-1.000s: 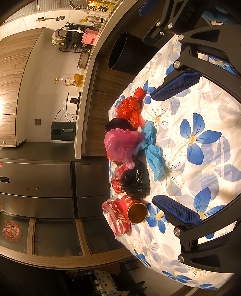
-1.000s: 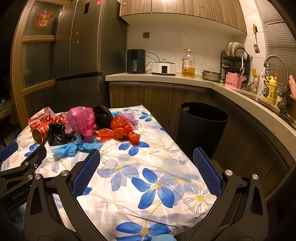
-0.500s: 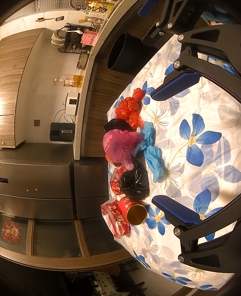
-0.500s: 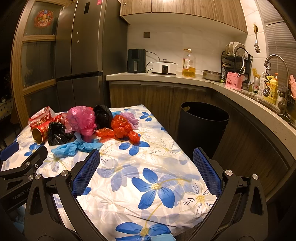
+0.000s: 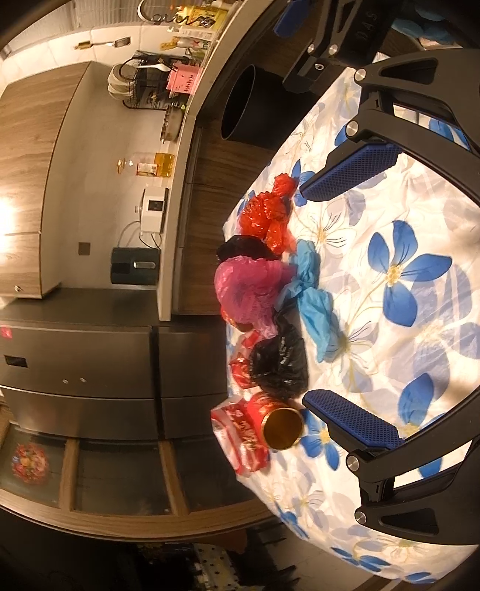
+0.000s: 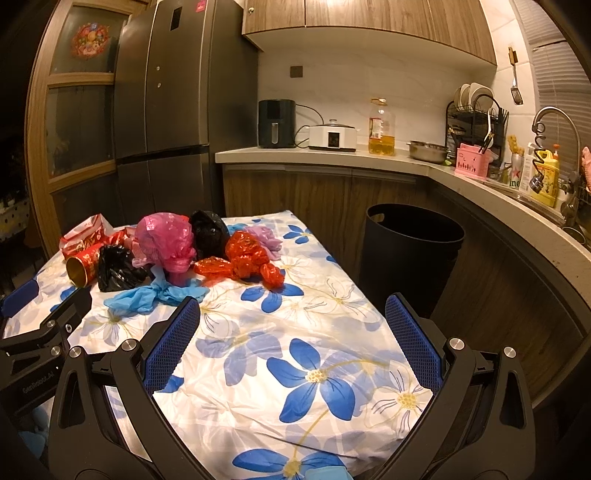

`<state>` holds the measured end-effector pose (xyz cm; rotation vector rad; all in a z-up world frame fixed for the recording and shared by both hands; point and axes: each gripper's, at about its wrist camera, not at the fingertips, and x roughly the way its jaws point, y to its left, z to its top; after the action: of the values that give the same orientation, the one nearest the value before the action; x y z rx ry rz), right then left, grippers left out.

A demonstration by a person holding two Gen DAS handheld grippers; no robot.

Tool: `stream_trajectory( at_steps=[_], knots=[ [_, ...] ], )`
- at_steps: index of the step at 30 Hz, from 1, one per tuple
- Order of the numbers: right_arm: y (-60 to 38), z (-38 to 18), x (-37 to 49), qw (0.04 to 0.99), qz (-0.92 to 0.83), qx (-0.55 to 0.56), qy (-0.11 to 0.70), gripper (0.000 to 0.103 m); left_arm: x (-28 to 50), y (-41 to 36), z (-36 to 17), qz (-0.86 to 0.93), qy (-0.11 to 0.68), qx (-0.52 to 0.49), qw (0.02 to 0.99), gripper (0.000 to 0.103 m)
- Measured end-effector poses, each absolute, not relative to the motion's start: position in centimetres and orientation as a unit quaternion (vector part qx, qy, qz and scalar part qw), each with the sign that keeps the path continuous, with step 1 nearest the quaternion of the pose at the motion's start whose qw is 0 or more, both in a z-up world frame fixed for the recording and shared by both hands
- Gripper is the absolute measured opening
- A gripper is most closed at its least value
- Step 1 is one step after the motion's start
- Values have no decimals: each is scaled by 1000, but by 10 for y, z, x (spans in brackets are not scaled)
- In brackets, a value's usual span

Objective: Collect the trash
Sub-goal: 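Grasp the red plastic bag with the right tool while the left tool grasps the blue glove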

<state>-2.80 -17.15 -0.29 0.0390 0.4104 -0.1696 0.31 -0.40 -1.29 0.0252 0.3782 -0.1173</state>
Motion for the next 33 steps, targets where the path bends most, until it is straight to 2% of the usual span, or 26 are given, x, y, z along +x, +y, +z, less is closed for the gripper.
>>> stream_trajectory(
  at_steps=[9,12,14,17,20,27,33],
  knots=[
    [-172,-16,-2,978,-53,27,198,96,20,-1,-22,-60,183,2,981,98],
    [-173,-21,17,980,-34,29,196,90,29,1,-26,-49,185,7,981,98],
    [-174,-24,32,980,-28,29,197,79,36,0,-28,-39,185,18,982,94],
    [-177,-33,65,977,-14,39,209,72,45,2,-32,-37,187,20,981,94],
    [-177,-43,99,973,0,44,225,68,57,6,-37,-35,199,13,979,94],
    [-174,-62,171,966,10,46,253,66,81,10,-44,-29,217,8,976,93],
    [-176,-75,207,957,18,64,283,52,93,12,-48,-27,231,-6,973,90]
  ],
)
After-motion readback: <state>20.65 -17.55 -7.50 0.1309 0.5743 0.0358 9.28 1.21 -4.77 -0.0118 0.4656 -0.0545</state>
